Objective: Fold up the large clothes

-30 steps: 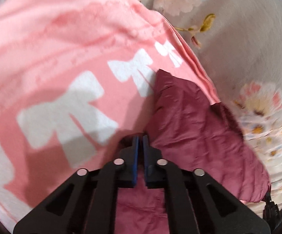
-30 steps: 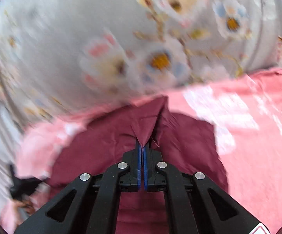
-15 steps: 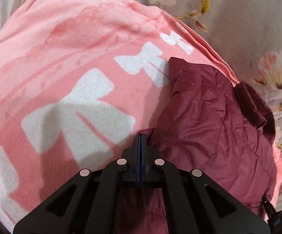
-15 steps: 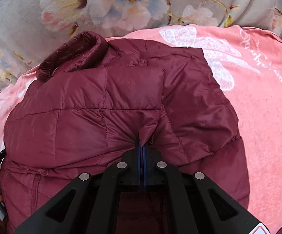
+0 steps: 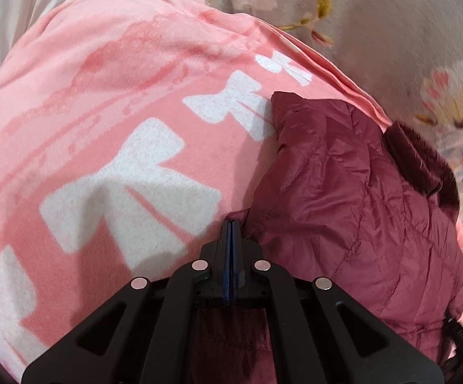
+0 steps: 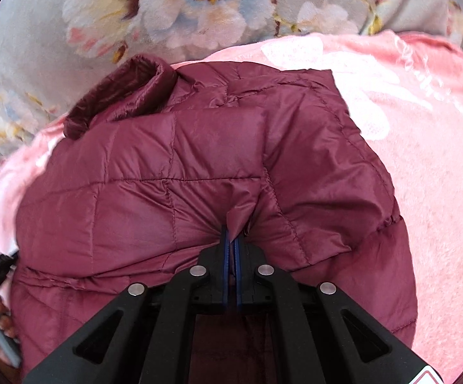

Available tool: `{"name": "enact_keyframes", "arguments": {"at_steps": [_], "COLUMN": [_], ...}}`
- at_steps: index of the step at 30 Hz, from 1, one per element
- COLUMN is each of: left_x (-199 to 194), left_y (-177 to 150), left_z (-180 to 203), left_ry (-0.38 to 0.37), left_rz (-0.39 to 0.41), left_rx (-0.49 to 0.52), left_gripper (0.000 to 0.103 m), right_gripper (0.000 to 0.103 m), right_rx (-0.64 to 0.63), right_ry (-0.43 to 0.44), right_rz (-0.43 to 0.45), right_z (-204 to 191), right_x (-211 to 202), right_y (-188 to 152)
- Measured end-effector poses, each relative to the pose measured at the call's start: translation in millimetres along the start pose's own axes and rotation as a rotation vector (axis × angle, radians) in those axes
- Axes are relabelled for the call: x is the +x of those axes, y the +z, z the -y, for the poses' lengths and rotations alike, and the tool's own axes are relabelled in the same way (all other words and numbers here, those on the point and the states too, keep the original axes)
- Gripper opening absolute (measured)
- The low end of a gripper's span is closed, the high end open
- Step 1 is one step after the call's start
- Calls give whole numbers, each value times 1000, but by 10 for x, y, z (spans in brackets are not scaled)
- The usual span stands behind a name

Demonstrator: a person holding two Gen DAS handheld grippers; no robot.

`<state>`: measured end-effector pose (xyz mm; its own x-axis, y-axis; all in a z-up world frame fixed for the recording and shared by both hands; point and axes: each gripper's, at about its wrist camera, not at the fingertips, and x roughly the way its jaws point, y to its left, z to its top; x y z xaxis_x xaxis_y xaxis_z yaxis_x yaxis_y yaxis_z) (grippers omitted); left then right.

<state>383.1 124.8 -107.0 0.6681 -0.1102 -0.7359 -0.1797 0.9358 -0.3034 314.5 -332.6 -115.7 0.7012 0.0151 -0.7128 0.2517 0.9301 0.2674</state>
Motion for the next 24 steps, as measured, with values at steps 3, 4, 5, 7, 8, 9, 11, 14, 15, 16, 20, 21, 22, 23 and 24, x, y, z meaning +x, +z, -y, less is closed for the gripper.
{"name": "enact_keyframes", "arguments": {"at_steps": [3, 4, 5, 7, 8, 9, 11, 14, 15, 16, 20, 21, 22, 23, 24], "left_x": [-317, -417, -536, -673, -730, -751, -747, -599, -537, -447, -197, -165, -143, -121, -106], "left_y": [-18, -16, 2, 67, 115, 134, 151, 85, 49, 6, -155, -200, -238, -275, -302], "left_z": [53, 58, 74, 150, 273, 370, 628, 1009, 1077, 1129, 1149, 1130, 1110, 1096, 1078], "left_ry": [47, 49, 40, -2, -39, -61, -109, -126, -123, -124, -104, -97, -92, -83, -76], "left_rz": [55, 66, 75, 79, 72, 68, 52, 21, 8, -14, -74, -77, -76, -77, -78], "left_rx": [107, 127, 139, 136, 143, 154, 186, 245, 255, 262, 269, 273, 278, 287, 293], "left_gripper": [1, 1, 2, 2, 2, 2, 2, 4, 4, 4, 4, 4, 4, 4, 4], "right_gripper": [25, 25, 25, 21, 21, 19, 18, 17, 16, 16, 15, 14, 14, 13, 13], "right_rx": [6, -1, -11, -58, -86, -123, -187, -274, -281, -282, -265, -264, -264, -264, -264], "right_ry": [-75, -69, -43, 11, 42, 80, 105, 98, 96, 91, 85, 87, 90, 94, 97], "right_rz": [91, 113, 130, 117, 104, 92, 73, 43, 25, 13, -57, -68, -72, -70, -69], "right_z": [24, -14, -92, -378, -538, -735, -1047, -1423, -1476, -1490, -1451, -1431, -1421, -1404, -1413], "right_x": [-453, -552, -645, -703, -696, -666, -581, -339, -243, -190, 73, 95, 100, 96, 91], "right_y": [-17, -9, 7, 49, 61, 58, 36, -66, -102, -133, -260, -316, -358, -397, -425]}}
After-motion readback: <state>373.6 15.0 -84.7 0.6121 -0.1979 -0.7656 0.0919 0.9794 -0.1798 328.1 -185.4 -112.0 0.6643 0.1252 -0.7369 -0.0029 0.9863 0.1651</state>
